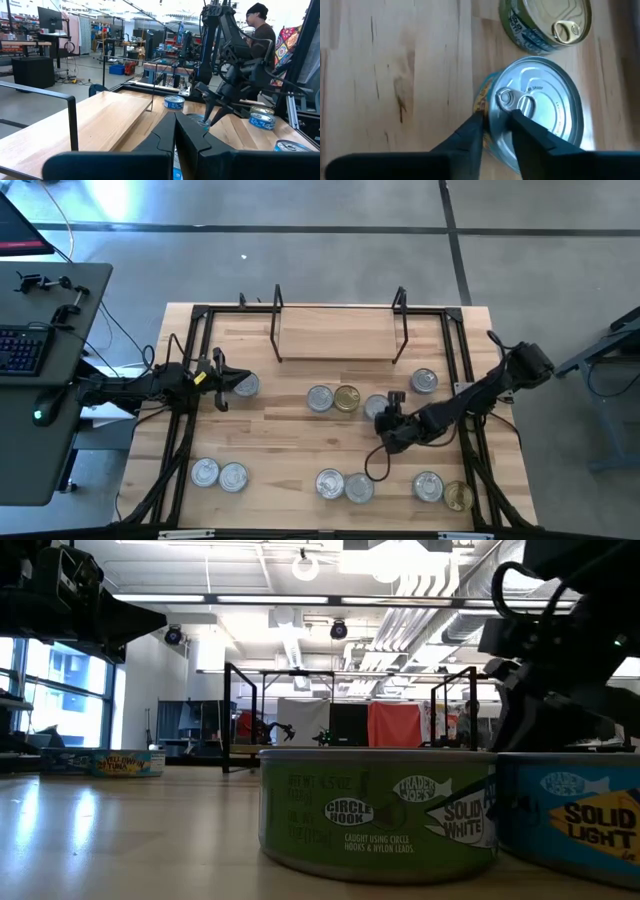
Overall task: Stack canned seafood by type on shelf
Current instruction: Put the top right yellow-blue tuna can on the shelf
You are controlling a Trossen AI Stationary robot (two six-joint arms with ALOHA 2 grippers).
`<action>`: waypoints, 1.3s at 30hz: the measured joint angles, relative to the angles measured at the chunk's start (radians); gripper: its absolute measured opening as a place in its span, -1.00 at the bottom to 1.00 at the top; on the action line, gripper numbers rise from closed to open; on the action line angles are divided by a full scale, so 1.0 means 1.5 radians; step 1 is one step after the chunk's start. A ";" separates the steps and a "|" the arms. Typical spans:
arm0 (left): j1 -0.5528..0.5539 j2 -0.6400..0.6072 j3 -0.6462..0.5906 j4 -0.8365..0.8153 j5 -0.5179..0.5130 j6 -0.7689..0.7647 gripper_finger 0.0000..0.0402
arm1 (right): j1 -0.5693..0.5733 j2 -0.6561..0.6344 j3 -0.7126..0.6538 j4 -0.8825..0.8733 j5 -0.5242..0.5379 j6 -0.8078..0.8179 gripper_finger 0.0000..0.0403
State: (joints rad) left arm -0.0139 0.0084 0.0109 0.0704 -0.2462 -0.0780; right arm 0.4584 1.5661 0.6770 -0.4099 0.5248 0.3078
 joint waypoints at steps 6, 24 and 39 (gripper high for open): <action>0.000 0.000 0.000 0.000 0.000 -0.006 -1.00 | 0.005 0.063 0.004 0.021 0.082 -0.004 -0.92; 0.000 0.000 0.000 0.001 0.000 -0.013 -1.00 | 0.012 0.092 0.135 -0.098 0.126 -0.079 -0.99; 0.000 0.000 0.000 0.002 0.000 -0.011 -1.00 | -0.044 0.089 0.181 -0.124 0.226 -0.123 -1.00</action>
State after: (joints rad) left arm -0.0139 0.0082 0.0109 0.0727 -0.2462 -0.0944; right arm 0.3929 1.6999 0.9484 -0.5961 0.8645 0.1233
